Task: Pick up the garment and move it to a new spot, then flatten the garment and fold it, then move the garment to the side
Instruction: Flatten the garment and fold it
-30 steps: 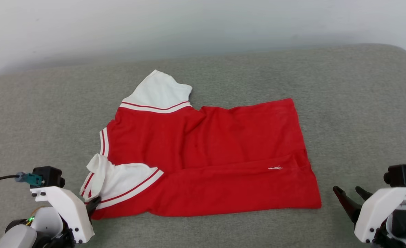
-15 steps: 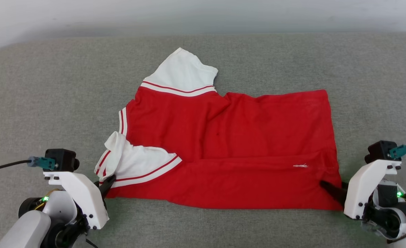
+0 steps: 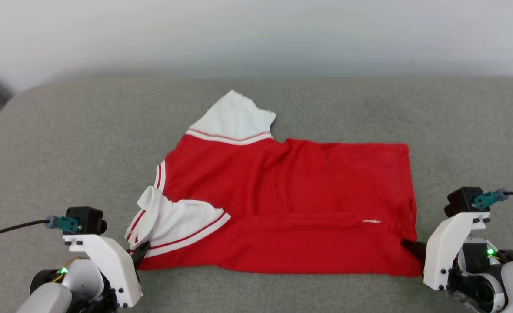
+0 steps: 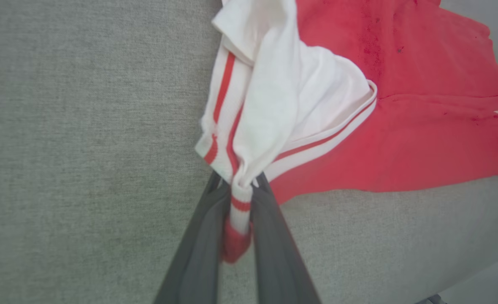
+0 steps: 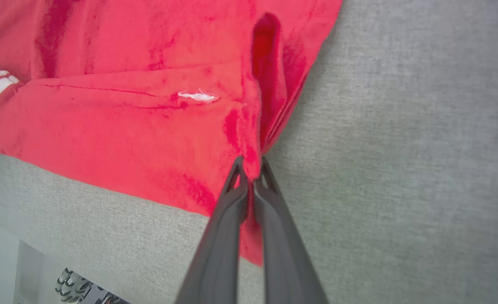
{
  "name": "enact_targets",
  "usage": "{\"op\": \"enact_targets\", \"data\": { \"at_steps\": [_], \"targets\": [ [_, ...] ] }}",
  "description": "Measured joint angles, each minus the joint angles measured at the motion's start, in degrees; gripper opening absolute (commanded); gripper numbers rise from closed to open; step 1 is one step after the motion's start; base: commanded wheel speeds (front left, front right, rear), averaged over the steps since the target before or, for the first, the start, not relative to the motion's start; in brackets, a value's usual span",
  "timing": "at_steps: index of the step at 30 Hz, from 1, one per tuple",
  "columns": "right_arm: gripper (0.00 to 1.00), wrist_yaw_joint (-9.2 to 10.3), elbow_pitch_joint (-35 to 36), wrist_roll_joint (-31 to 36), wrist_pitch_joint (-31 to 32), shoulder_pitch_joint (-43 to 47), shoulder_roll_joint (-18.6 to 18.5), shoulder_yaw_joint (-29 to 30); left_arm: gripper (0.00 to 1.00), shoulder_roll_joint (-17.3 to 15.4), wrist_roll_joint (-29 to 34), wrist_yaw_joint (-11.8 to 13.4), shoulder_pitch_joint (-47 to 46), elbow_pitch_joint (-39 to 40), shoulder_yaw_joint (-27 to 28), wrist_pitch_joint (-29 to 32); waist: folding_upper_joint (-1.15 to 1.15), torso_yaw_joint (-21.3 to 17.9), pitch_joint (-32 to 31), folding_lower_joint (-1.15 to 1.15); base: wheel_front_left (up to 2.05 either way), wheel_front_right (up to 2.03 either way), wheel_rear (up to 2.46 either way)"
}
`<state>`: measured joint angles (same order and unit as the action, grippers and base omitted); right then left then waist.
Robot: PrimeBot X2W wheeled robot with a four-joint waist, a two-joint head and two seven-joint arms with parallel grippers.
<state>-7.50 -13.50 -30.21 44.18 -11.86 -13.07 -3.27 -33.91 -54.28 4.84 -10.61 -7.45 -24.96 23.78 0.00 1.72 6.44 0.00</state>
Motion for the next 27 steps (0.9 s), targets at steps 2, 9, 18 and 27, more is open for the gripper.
{"op": "enact_targets", "data": {
  "at_steps": [2,9,18,27],
  "targets": [
    [0.0,0.0,0.97,-0.01,0.33,0.76,-0.15,-0.32,0.0,-0.09,-0.02,0.52,0.8,0.22,0.02,0.01,0.0,0.05,-1.69,0.0,0.0,0.0,0.0],
    [0.0,0.0,5.24,-1.05,3.01,5.67,-0.64,-0.49,0.0,-1.42,-0.92,3.36,7.11,3.61,0.37,0.0,0.0,0.12,-7.44,-0.01,0.0,0.0,0.0],
    [0.0,0.0,5.64,-1.04,4.95,12.61,0.93,4.2,0.0,-1.65,-2.67,4.76,12.36,4.2,0.62,0.55,0.0,0.02,-9.36,-0.01,0.0,0.0,0.0],
    [1.0,0.01,5.52,1.9,-10.23,13.72,1.29,0.32,1.0,1.88,-1.56,2.67,9.04,-1.62,-0.2,-3.76,0.0,-1.24,-8.27,-0.01,0.0,0.0,0.0]
  ]
}}
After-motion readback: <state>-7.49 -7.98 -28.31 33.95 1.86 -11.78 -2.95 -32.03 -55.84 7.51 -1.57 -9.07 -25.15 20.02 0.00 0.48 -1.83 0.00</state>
